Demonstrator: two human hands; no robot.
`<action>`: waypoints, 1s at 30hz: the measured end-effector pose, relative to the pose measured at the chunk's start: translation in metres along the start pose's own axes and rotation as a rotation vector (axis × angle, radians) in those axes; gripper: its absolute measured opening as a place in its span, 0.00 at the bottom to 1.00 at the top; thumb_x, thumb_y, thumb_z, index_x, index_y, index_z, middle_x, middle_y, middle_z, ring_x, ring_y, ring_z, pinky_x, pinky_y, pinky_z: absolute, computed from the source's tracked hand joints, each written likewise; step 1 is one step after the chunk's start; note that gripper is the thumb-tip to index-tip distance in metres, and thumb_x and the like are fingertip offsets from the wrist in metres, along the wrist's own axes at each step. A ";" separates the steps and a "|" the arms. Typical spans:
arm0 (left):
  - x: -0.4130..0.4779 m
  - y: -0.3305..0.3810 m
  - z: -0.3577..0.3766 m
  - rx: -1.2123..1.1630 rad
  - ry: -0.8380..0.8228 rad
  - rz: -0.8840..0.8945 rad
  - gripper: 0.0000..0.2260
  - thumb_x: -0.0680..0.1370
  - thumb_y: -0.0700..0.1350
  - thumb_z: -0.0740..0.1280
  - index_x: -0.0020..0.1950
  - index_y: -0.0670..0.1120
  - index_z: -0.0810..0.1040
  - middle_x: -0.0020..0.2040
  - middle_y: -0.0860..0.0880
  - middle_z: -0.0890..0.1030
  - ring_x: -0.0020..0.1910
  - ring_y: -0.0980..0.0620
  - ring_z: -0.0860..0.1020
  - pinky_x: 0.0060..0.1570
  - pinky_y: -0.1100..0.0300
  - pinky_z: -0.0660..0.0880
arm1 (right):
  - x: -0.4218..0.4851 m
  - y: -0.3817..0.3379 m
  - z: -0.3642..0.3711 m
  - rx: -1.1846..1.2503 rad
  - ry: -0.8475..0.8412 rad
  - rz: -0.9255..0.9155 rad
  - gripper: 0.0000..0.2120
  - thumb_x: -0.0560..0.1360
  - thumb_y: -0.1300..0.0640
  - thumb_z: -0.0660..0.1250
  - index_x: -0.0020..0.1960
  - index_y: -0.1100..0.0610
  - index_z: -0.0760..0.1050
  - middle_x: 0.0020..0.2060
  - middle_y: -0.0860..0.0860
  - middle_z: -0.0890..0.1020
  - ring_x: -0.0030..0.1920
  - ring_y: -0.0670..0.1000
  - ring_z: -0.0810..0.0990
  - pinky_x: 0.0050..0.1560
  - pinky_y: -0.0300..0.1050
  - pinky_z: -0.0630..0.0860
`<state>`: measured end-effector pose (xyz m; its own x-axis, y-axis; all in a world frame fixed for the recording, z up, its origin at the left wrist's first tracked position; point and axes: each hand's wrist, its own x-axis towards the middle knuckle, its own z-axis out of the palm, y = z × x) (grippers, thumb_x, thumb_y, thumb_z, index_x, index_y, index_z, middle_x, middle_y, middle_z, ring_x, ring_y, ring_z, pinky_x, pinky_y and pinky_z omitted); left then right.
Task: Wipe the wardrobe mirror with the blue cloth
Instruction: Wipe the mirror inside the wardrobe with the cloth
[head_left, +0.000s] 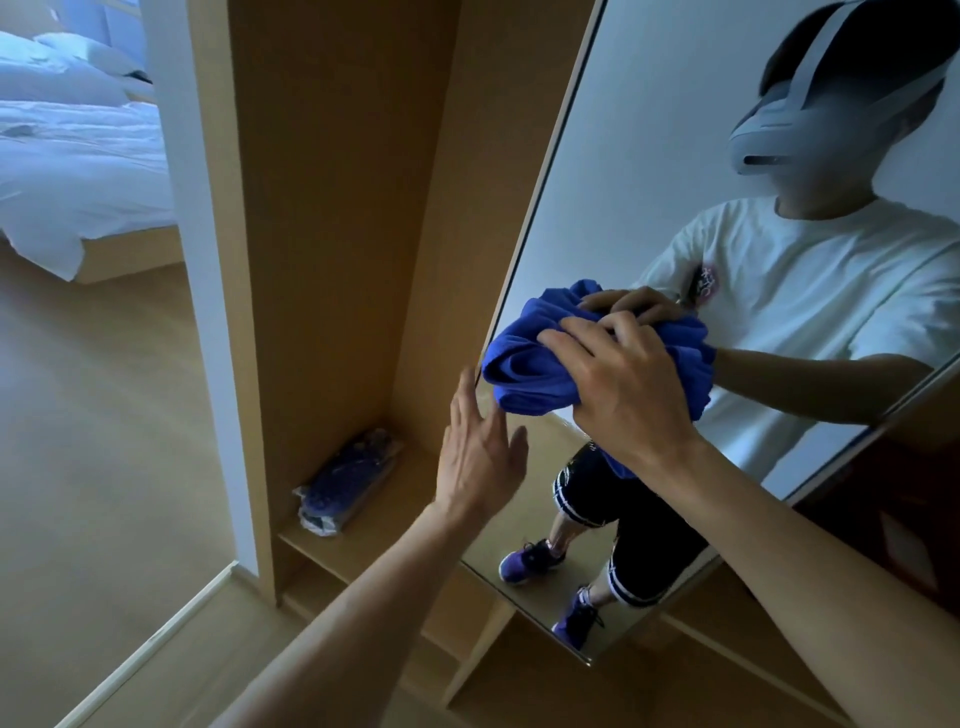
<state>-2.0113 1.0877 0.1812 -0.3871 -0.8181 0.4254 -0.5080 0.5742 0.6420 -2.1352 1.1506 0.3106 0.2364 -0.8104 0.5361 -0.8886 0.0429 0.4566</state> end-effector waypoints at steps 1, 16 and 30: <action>0.005 -0.006 -0.004 -0.001 -0.011 -0.004 0.31 0.83 0.49 0.62 0.83 0.47 0.52 0.83 0.40 0.48 0.82 0.40 0.49 0.77 0.46 0.60 | -0.002 -0.001 0.000 -0.009 0.005 -0.015 0.23 0.73 0.63 0.60 0.68 0.55 0.75 0.62 0.54 0.81 0.53 0.61 0.76 0.52 0.57 0.74; 0.038 -0.014 -0.019 -0.444 -0.016 0.031 0.35 0.79 0.45 0.71 0.81 0.48 0.55 0.74 0.51 0.71 0.70 0.57 0.72 0.66 0.51 0.75 | -0.034 0.001 0.006 -0.048 0.016 0.010 0.25 0.72 0.65 0.67 0.68 0.54 0.76 0.66 0.54 0.79 0.55 0.60 0.76 0.50 0.55 0.73; 0.033 -0.047 -0.029 -0.489 -0.139 0.032 0.38 0.72 0.30 0.65 0.78 0.49 0.58 0.72 0.50 0.68 0.67 0.47 0.71 0.52 0.56 0.73 | -0.052 0.000 0.013 -0.033 0.059 -0.027 0.21 0.75 0.62 0.72 0.67 0.55 0.78 0.66 0.53 0.80 0.55 0.60 0.77 0.52 0.55 0.74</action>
<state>-1.9785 1.0325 0.1836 -0.5122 -0.7694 0.3817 -0.0877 0.4890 0.8679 -2.1526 1.1856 0.2738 0.2840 -0.7756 0.5638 -0.8684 0.0413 0.4942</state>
